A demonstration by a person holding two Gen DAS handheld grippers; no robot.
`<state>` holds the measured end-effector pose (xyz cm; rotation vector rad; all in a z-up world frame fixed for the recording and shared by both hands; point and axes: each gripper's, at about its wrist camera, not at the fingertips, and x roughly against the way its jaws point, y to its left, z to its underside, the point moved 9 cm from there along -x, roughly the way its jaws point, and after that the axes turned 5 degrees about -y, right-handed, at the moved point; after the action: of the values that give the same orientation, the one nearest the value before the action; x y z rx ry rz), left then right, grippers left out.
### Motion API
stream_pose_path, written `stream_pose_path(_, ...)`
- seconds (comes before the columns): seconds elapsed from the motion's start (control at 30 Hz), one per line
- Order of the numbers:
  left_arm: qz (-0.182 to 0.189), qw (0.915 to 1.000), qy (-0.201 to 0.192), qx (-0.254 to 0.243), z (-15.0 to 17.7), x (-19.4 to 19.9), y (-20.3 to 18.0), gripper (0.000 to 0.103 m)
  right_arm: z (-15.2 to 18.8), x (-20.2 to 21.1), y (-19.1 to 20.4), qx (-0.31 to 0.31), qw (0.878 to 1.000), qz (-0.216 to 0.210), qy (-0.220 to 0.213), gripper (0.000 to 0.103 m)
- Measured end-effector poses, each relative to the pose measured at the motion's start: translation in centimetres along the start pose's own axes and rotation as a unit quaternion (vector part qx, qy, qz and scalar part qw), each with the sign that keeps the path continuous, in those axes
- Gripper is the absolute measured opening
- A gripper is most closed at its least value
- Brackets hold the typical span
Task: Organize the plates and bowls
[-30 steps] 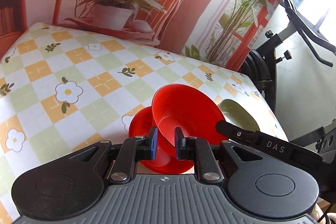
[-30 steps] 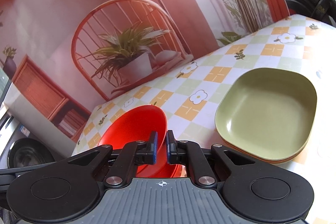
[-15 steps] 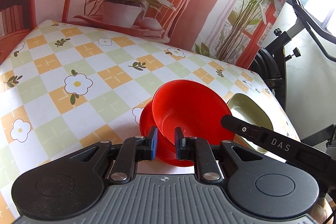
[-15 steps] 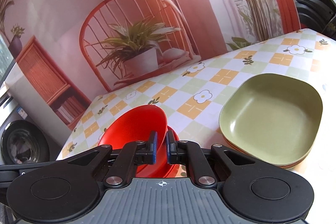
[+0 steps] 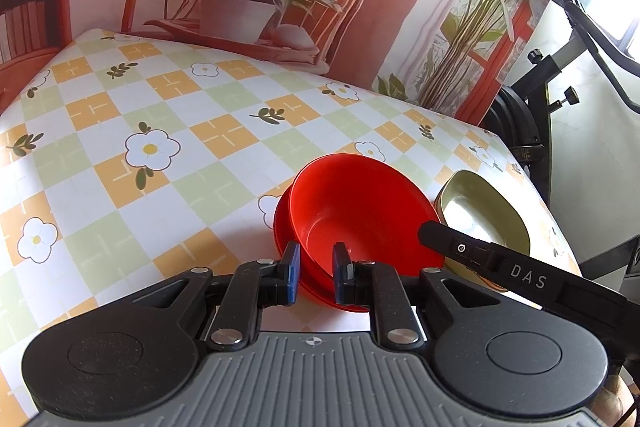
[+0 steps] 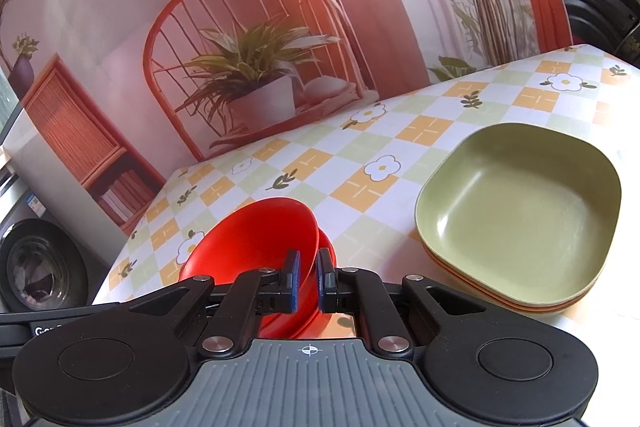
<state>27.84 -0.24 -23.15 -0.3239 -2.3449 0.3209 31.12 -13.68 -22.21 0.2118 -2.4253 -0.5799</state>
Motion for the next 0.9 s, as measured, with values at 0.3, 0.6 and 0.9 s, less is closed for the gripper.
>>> stream_pose_path(0.3,-0.002,0.9999,0.007,0.008,0.32,-0.40,0.24,0.018,0.26,-0.29,-0.16,0.002,1.000,0.003,0.007,0.009)
stream_pose_path(0.6,-0.002,0.9998,0.012,0.016,0.60,-0.60,0.34,0.018,0.50,-0.41,-0.14,0.007,1.000,0.006,0.012,0.010)
stream_pose_path(0.9,-0.003,0.9996,0.012,0.027,0.81,-0.68,0.65,0.018,0.62,-0.39,-0.32,0.008,1.000,0.010,0.011,0.015)
